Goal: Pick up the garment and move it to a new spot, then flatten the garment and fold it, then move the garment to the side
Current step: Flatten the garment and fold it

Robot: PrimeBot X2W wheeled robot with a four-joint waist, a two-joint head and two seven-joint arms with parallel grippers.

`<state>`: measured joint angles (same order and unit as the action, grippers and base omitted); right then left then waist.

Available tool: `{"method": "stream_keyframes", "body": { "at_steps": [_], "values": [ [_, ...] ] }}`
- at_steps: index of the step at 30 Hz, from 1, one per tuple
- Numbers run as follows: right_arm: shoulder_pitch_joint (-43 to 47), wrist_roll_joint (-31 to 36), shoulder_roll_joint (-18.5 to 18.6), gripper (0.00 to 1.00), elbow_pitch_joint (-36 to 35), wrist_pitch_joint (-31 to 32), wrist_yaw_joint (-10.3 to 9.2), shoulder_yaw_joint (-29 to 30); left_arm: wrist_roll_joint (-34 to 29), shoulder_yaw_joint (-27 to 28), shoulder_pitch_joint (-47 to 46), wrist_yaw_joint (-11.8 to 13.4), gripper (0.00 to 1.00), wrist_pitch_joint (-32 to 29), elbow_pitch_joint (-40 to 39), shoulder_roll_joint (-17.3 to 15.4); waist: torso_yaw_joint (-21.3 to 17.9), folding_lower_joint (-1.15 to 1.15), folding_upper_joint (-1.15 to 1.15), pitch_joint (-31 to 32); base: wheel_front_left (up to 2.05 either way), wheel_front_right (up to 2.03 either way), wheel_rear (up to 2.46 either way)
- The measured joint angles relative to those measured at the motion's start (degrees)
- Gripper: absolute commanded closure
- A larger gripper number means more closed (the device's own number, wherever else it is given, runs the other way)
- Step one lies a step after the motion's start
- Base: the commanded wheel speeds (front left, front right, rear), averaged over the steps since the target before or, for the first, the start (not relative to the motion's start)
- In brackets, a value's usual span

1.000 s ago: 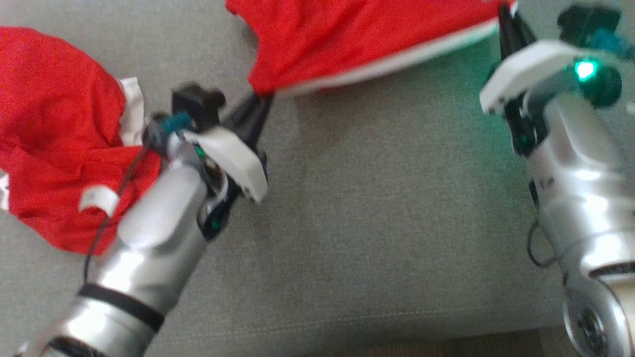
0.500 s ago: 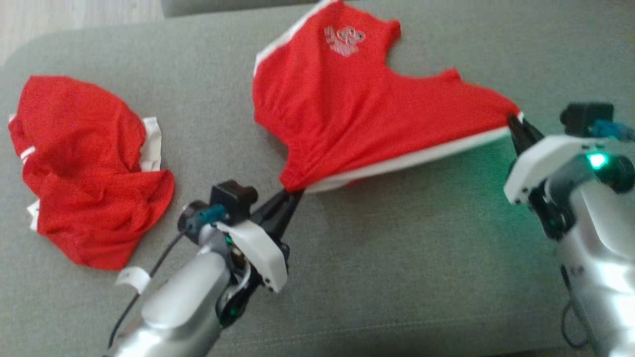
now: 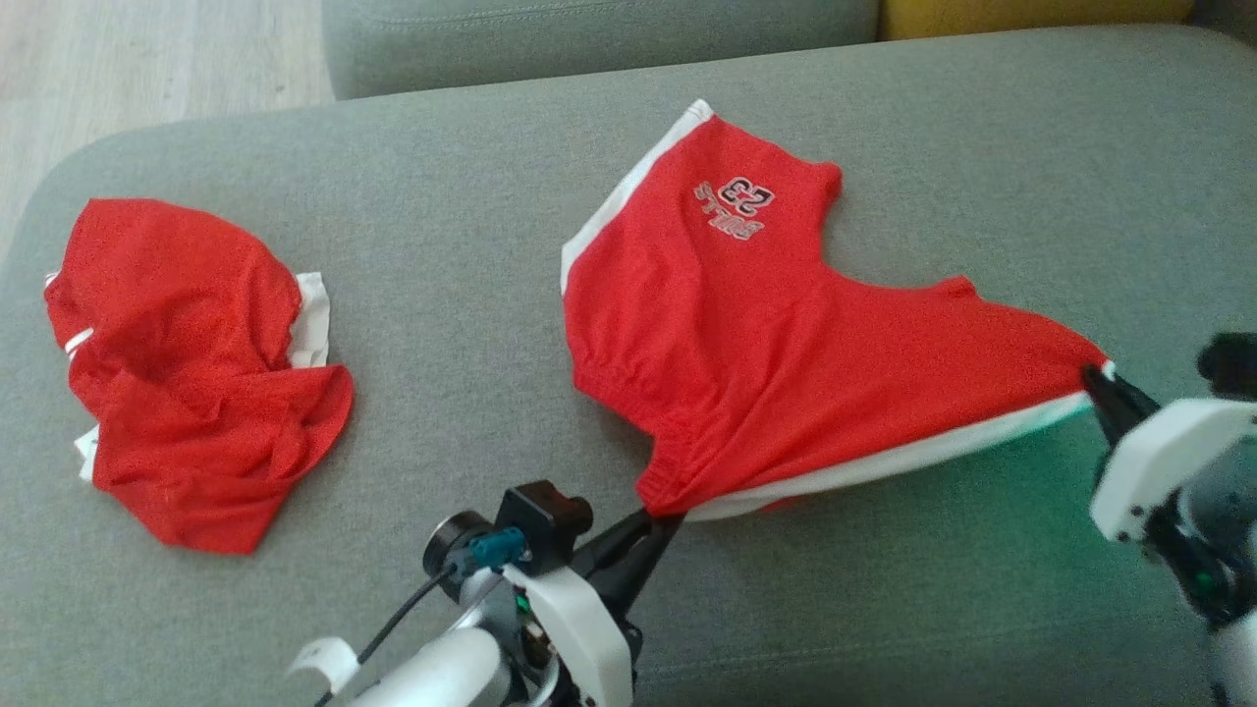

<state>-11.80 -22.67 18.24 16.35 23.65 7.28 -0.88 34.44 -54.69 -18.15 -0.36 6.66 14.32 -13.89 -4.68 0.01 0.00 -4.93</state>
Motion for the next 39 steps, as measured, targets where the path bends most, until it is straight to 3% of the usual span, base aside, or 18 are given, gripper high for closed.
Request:
{"method": "stream_keyframes", "body": {
  "at_steps": [7,11,15,20,29,39],
  "values": [
    [3.0,4.2,-1.4,1.00,-12.6,5.3,0.00,5.6,-0.1,0.7,0.0,2.4,1.00,-0.9,-5.6,-0.6,1.1,0.00,0.00,-1.7,0.00,0.00,0.00],
    [0.8,7.1,-1.0,1.00,-16.1,7.1,0.00,5.4,-0.1,2.2,-1.4,3.0,1.00,-0.8,-5.9,-0.7,2.4,0.00,0.00,-3.1,0.00,0.00,0.00],
    [-6.9,8.9,0.7,1.00,-16.2,8.7,0.00,2.7,0.0,3.5,-4.6,2.9,1.00,-0.5,-5.7,-0.3,4.5,0.00,0.00,-4.9,0.00,0.00,0.00],
    [-15.7,10.3,3.9,1.00,-11.3,9.1,0.00,-1.9,0.0,4.0,-7.6,2.4,1.00,0.0,-4.0,1.2,7.2,-0.01,0.00,-6.9,0.00,0.00,0.00],
    [-31.9,13.0,6.4,1.00,2.3,6.8,0.00,-9.5,1.9,5.2,-14.9,0.0,1.00,0.1,2.8,5.9,11.9,-0.01,0.00,-11.8,0.00,0.00,0.00],
    [-44.6,16.3,6.2,1.00,17.6,0.7,0.00,-15.9,3.0,5.4,-24.0,-3.1,1.00,0.6,13.7,9.8,15.7,-0.02,0.00,-18.6,0.00,0.00,0.00]
  ]
}}
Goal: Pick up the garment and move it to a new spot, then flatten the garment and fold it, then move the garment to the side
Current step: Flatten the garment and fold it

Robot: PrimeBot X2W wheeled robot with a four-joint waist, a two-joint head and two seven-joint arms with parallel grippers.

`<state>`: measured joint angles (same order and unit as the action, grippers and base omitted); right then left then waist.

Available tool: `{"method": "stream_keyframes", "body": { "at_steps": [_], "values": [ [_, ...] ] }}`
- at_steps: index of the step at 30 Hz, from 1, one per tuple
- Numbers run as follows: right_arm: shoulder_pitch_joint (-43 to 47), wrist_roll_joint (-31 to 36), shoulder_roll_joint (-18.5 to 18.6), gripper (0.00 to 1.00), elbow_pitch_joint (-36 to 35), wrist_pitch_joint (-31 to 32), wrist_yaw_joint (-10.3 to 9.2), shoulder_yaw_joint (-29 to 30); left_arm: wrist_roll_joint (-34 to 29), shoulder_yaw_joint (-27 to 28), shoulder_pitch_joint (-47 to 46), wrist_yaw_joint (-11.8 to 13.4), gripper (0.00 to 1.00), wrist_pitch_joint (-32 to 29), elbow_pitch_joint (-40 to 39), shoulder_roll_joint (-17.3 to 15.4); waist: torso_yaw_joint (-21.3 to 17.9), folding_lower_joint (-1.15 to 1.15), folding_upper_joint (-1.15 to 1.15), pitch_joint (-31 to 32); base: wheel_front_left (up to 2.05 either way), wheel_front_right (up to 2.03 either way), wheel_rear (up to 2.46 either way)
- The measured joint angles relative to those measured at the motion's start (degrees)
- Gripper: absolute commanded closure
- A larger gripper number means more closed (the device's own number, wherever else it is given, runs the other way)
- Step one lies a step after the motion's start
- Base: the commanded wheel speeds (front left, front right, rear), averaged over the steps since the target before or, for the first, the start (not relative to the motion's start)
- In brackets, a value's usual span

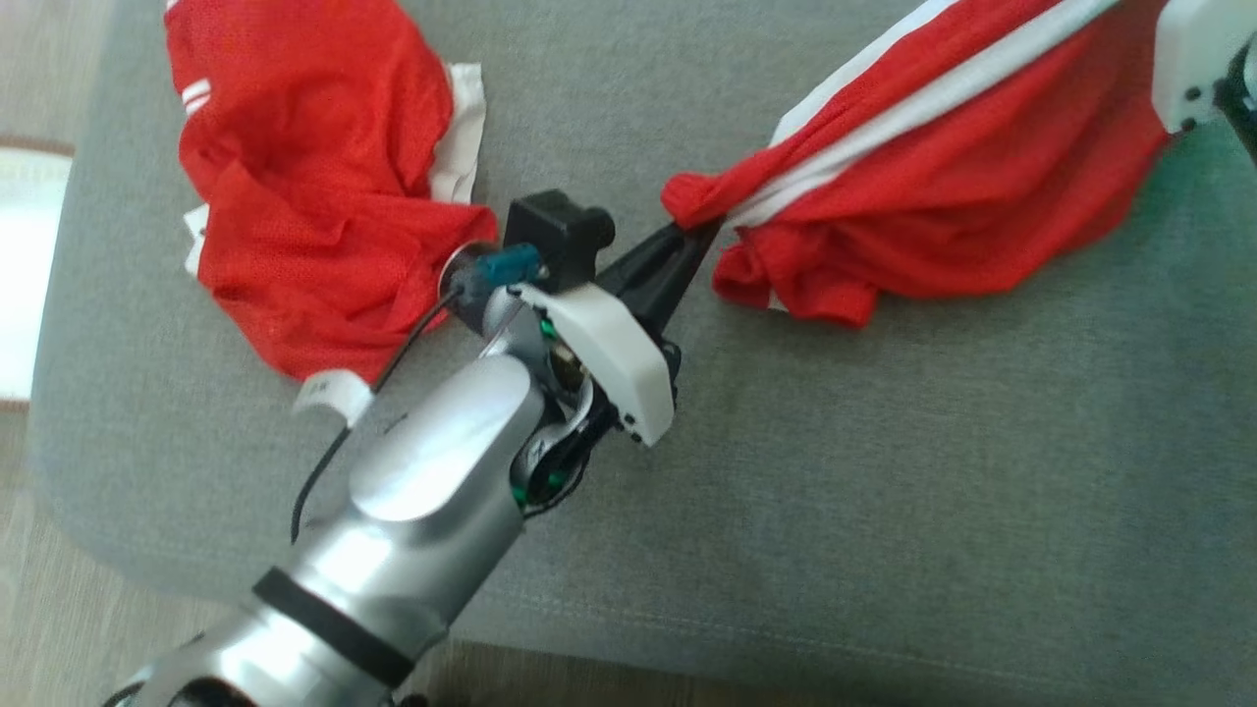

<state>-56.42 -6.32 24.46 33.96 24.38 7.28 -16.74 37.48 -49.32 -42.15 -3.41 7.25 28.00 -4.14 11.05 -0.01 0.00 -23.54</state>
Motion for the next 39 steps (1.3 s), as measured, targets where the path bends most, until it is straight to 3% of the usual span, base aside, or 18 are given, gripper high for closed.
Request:
{"method": "stream_keyframes", "body": {
  "at_steps": [5,6,7,8,9,10,16,22,27,33,39],
  "values": [
    [-2.7,1.2,-0.6,1.00,5.4,-1.9,0.00,-2.6,0.0,-0.8,-2.1,-0.7,1.00,0.5,3.6,1.0,0.9,0.00,0.00,-2.1,0.00,0.00,0.00],
    [-3.1,1.5,-0.6,1.00,6.6,-2.4,0.00,-3.3,0.0,-1.2,-2.5,-0.7,0.94,0.8,4.3,1.1,1.1,0.00,0.00,-2.4,0.00,0.00,0.00],
    [-3.4,1.5,-0.8,1.00,7.9,-2.8,0.00,-3.8,0.0,-1.6,-2.9,-0.9,0.65,1.2,5.0,1.2,1.3,0.00,0.00,-2.7,0.00,0.00,0.00],
    [-3.5,1.5,-1.1,1.00,9.2,-3.2,0.00,-3.8,0.3,-1.8,-3.1,-1.2,0.20,1.5,5.6,1.3,1.3,0.00,0.00,-2.9,0.00,0.00,0.00],
    [-3.7,1.5,-1.5,0.10,10.2,-3.7,0.00,-3.9,0.6,-1.8,-3.3,-1.2,0.00,1.8,6.0,1.4,1.4,0.00,0.00,-3.0,0.00,0.00,0.00],
    [-4.0,1.5,-1.8,0.00,11.2,-4.3,0.00,-4.1,0.6,-1.9,-3.4,-1.2,0.00,2.0,6.6,1.5,1.3,0.00,0.00,-3.0,0.00,0.00,0.00],
    [-5.3,2.1,-2.7,0.00,15.9,-8.1,0.00,-3.4,1.1,-2.0,-4.0,-0.9,0.00,4.0,9.5,1.7,0.5,0.01,0.00,-2.1,0.00,0.00,0.00],
    [-4.9,0.4,-4.5,0.00,17.5,-16.4,0.00,0.8,2.1,0.4,-3.9,1.4,0.00,6.4,10.3,1.7,-0.5,0.02,0.00,1.3,0.00,0.00,0.00],
    [0.9,-2.8,-6.8,0.00,14.8,-24.0,0.00,2.5,2.1,5.6,-2.2,4.5,0.00,7.0,7.3,0.1,-1.7,0.02,0.00,5.2,0.00,0.00,0.00],
    [10.4,-4.9,-8.8,0.00,9.0,-31.4,0.00,5.4,-1.9,15.7,5.6,8.5,0.00,7.1,-2.9,-3.1,-3.4,0.02,0.00,9.9,0.00,0.00,0.00],
    [20.2,-4.1,-11.2,0.00,1.2,-35.3,0.00,9.8,-6.5,22.4,15.7,9.5,0.00,7.2,-9.3,-3.6,-5.3,0.02,0.00,14.2,0.00,0.00,0.00]
  ]
}}
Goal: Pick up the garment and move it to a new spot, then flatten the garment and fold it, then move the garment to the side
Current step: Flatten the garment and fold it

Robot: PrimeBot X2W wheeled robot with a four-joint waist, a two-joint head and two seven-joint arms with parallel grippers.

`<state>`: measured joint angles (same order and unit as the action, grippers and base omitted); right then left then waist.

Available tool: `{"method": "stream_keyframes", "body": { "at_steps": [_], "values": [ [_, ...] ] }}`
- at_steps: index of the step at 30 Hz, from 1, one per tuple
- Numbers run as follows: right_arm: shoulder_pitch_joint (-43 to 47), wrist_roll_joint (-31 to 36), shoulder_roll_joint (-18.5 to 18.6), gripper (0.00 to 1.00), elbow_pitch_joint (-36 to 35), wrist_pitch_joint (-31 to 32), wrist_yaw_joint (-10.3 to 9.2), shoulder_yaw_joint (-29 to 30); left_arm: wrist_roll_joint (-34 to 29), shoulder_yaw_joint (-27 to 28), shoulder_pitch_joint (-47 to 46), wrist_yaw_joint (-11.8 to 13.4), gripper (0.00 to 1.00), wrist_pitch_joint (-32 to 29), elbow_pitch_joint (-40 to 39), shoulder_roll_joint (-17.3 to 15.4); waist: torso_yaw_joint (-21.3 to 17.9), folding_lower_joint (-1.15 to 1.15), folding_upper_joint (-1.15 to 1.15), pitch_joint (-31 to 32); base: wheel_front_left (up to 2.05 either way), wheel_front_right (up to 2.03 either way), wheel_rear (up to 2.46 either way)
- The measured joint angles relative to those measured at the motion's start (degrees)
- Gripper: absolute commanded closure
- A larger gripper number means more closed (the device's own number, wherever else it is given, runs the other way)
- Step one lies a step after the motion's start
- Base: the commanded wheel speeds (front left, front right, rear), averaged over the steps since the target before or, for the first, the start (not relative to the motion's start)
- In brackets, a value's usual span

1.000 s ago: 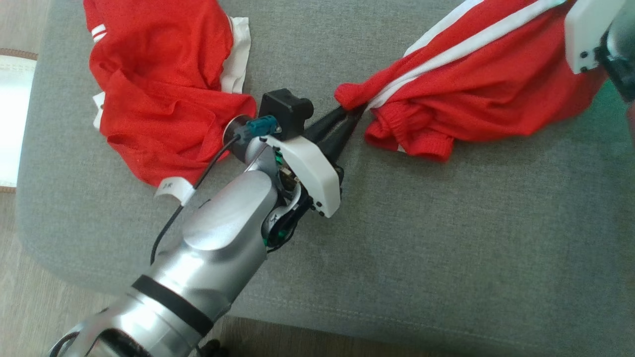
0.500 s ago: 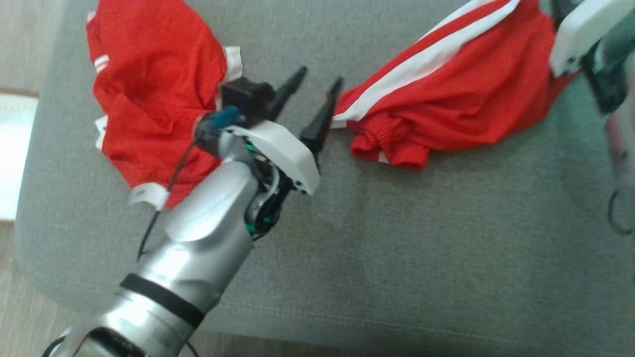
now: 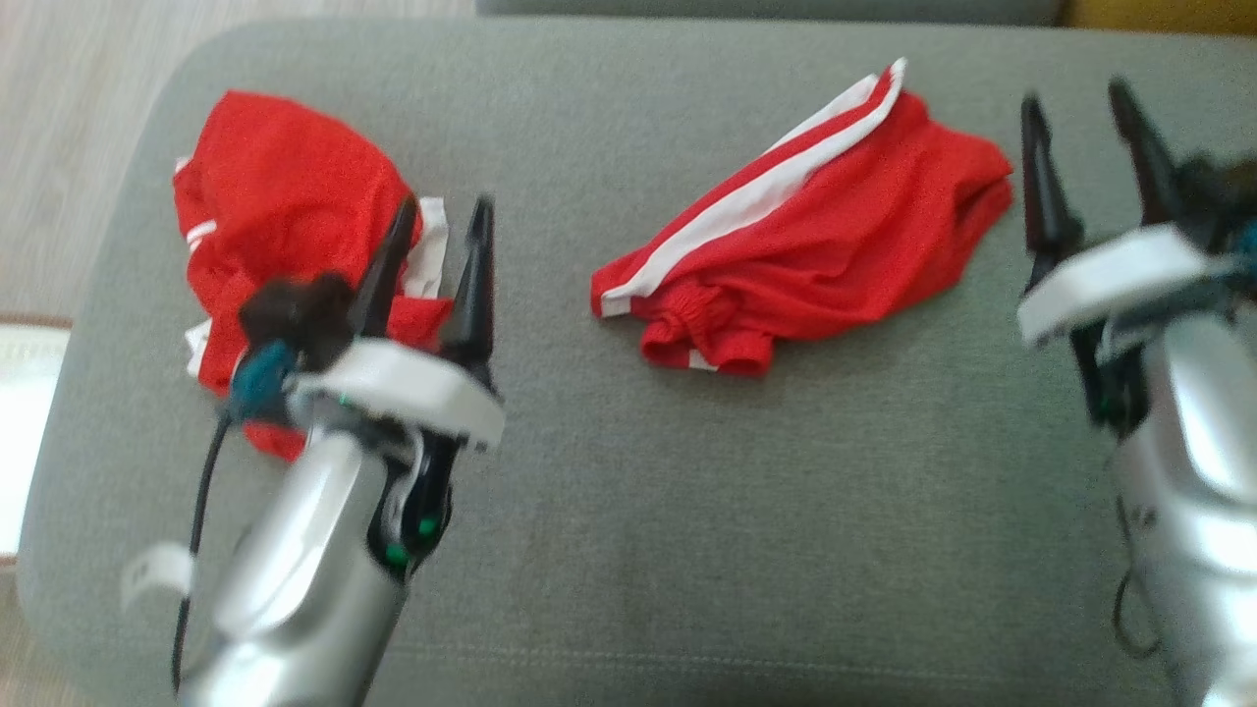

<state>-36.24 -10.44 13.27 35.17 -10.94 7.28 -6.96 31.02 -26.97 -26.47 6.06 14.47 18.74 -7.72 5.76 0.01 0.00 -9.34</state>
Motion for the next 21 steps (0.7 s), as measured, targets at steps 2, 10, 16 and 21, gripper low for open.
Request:
{"method": "stream_keyframes", "body": {
  "at_steps": [2,10,16,21],
  "values": [
    [3.7,0.8,-1.2,0.00,-2.5,-0.4,0.00,1.6,-1.4,1.6,3.1,0.0,0.00,0.0,-1.1,-0.1,-0.7,0.00,0.00,1.3,0.00,0.00,0.00],
    [16.4,3.4,-6.7,0.00,-11.8,-0.5,0.00,6.8,-6.2,7.6,13.0,-2.0,0.00,0.0,-5.5,1.2,-3.5,0.00,0.00,5.0,0.00,0.00,0.00],
    [24.3,4.3,-9.4,0.00,-17.2,-0.1,0.00,9.9,-9.8,11.3,18.6,-3.8,0.00,0.0,-8.5,3.0,-5.0,0.00,0.00,6.1,0.00,0.00,0.00],
    [27.5,4.0,-10.0,0.00,-19.8,0.4,0.00,11.6,-11.2,13.2,21.0,-5.2,0.00,0.0,-9.3,4.2,-5.3,0.00,0.00,5.8,0.00,0.00,0.00]
  ]
}}
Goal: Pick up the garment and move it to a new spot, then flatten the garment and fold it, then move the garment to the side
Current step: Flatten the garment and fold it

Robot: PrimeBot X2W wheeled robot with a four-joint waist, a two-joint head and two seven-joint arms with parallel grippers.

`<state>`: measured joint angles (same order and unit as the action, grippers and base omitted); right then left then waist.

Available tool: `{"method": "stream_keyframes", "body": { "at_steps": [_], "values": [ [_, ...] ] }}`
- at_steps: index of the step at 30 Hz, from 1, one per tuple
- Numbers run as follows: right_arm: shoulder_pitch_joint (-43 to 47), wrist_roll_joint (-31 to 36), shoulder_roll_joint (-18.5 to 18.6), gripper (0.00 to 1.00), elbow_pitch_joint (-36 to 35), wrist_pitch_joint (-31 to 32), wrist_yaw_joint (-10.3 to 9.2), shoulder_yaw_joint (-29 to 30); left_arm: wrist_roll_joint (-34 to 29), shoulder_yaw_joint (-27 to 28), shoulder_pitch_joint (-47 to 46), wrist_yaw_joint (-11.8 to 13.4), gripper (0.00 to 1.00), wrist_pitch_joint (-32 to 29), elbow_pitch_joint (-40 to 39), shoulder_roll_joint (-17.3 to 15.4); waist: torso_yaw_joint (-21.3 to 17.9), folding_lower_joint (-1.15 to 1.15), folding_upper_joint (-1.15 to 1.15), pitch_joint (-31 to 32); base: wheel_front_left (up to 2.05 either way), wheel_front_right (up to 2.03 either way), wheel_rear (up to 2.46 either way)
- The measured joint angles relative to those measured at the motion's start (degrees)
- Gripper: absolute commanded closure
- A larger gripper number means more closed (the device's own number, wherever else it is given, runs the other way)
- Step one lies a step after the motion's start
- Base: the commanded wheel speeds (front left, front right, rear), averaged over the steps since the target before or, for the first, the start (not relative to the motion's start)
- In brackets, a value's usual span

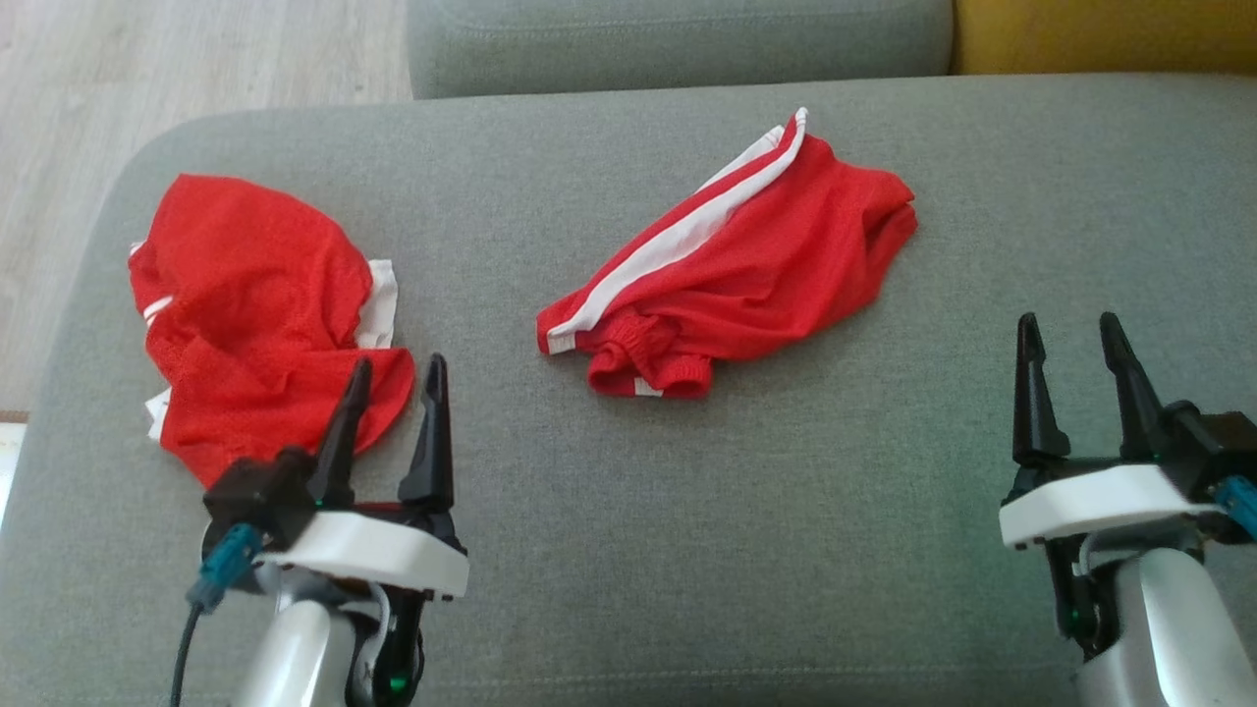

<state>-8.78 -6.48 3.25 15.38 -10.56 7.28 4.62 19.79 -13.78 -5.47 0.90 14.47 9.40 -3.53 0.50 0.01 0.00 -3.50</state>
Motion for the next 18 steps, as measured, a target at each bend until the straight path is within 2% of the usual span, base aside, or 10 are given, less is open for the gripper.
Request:
{"method": "stream_keyframes", "body": {
  "at_steps": [4,9,15,18],
  "values": [
    [-0.1,-0.7,-0.5,0.00,-1.7,1.6,0.00,-0.1,-0.9,0.3,0.0,-1.5,0.00,0.0,-0.2,0.3,0.3,0.00,0.00,-1.4,0.00,0.00,0.00],
    [-2.4,-8.5,-0.5,0.00,-0.9,6.0,0.00,-0.4,-1.6,0.5,-1.9,-3.0,0.00,0.0,-0.2,0.6,1.7,0.00,0.00,-4.0,0.00,0.00,0.00],
    [-11.4,-20.4,-0.5,0.00,6.3,12.6,0.00,2.6,-1.1,0.0,-4.4,-3.5,0.00,0.0,0.1,0.8,4.7,-0.01,0.00,-7.3,0.00,0.00,0.00],
    [-16.0,-22.9,-0.5,0.00,13.0,15.0,0.00,6.7,-0.4,-0.5,-4.8,-3.5,0.00,0.0,0.2,0.9,6.6,-0.01,0.00,-8.7,0.00,0.00,0.00]
  ]
}}
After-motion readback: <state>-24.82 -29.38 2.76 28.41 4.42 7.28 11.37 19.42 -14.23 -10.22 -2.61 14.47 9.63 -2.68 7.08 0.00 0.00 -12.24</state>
